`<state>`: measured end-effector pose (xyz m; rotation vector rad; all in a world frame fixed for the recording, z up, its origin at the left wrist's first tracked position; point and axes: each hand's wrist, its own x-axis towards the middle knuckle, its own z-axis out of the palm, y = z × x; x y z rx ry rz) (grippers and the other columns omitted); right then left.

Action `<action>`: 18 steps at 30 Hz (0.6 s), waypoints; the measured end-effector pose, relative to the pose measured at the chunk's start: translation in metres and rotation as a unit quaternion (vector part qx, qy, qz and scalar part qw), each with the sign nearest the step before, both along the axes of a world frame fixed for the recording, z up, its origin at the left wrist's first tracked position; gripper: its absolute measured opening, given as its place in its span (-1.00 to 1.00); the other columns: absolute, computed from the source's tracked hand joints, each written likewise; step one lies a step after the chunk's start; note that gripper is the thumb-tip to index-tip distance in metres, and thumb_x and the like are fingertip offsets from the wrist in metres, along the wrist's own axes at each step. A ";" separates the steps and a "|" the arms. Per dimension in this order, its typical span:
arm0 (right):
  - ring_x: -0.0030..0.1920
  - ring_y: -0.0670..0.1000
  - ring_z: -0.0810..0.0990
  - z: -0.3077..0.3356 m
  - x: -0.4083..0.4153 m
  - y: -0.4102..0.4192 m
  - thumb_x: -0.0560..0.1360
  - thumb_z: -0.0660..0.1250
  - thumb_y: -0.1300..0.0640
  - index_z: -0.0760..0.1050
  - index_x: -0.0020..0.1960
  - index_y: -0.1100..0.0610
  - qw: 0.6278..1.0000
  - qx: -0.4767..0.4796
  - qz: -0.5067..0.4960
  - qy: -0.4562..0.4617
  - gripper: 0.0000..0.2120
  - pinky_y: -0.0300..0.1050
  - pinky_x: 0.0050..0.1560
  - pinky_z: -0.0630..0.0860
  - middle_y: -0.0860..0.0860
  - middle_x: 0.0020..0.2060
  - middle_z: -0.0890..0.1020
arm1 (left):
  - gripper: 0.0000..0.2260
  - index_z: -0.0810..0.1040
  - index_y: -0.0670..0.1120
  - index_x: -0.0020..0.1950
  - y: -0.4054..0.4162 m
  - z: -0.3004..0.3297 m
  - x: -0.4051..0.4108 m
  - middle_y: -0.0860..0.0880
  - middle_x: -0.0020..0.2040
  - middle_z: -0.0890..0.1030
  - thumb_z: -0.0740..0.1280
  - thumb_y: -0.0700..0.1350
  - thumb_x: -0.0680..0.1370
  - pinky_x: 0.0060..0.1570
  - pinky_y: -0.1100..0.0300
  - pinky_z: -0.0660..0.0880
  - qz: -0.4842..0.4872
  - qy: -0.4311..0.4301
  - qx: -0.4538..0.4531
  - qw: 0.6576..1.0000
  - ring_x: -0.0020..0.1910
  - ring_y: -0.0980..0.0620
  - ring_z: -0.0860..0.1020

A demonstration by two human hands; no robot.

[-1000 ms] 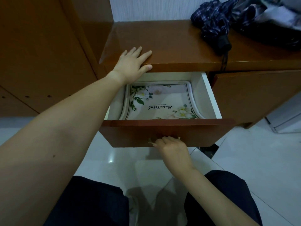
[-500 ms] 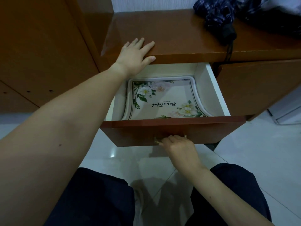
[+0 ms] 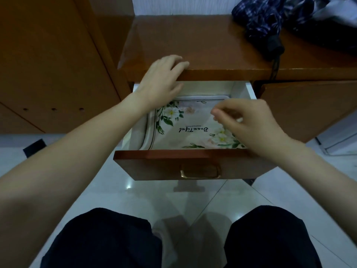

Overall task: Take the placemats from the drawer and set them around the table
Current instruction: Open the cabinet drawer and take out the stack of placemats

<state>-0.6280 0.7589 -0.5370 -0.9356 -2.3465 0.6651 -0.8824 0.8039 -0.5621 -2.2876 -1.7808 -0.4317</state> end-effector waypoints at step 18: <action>0.16 -0.23 0.53 -0.067 -0.030 0.064 0.43 0.47 -0.02 0.57 0.24 -0.08 0.905 -0.230 0.217 -0.283 -0.62 -0.28 0.23 0.45 -0.21 0.16 0.60 | -0.66 0.52 0.13 0.15 -0.033 -0.050 0.014 0.22 0.07 0.55 0.35 0.23 0.44 0.02 0.32 0.46 -0.145 -0.190 -0.517 0.822 0.03 0.25 0.52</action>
